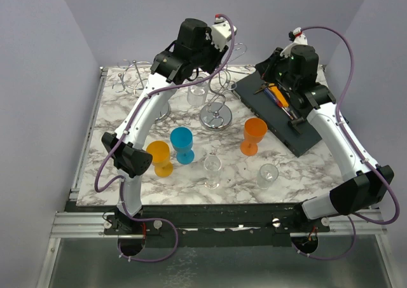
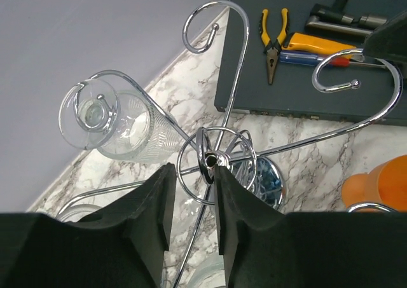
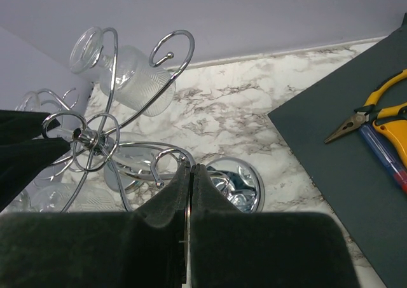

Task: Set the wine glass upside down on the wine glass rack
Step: Adjust the wine rack at the center of the board.

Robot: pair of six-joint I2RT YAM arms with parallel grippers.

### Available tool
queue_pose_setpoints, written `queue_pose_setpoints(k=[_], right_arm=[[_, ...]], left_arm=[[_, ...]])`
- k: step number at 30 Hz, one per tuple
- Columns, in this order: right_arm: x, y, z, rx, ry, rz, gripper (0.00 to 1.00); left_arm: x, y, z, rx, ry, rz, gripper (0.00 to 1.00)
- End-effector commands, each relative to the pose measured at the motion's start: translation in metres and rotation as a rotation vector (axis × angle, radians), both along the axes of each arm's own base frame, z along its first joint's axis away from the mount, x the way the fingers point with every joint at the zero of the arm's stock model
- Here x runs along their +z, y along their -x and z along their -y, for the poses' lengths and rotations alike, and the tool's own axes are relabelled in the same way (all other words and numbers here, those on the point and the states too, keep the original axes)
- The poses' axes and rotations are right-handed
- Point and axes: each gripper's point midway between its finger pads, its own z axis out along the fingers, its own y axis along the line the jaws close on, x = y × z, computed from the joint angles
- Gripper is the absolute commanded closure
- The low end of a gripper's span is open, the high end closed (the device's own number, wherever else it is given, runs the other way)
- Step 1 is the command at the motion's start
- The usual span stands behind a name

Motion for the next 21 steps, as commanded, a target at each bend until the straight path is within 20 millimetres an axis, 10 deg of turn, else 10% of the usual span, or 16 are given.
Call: queue_pose_setpoints(k=[1,5,21], right_arm=[[-0.044,0.013,-0.003,0.026,0.038,-0.146,0.99],[-0.044,0.015,-0.003,0.030,0.030,-0.147,0.99],[-0.047,0.049,-0.020,0.126,-0.107,-0.153,0.99]], left_arm=[[0.013,-0.007,0.002,-0.018,0.018,0.037,0.75],[0.013,-0.019,-0.003,0.001,0.003,0.057,0.91],[0.017,-0.040,-0.010,0.026,-0.092,0.172,0.97]])
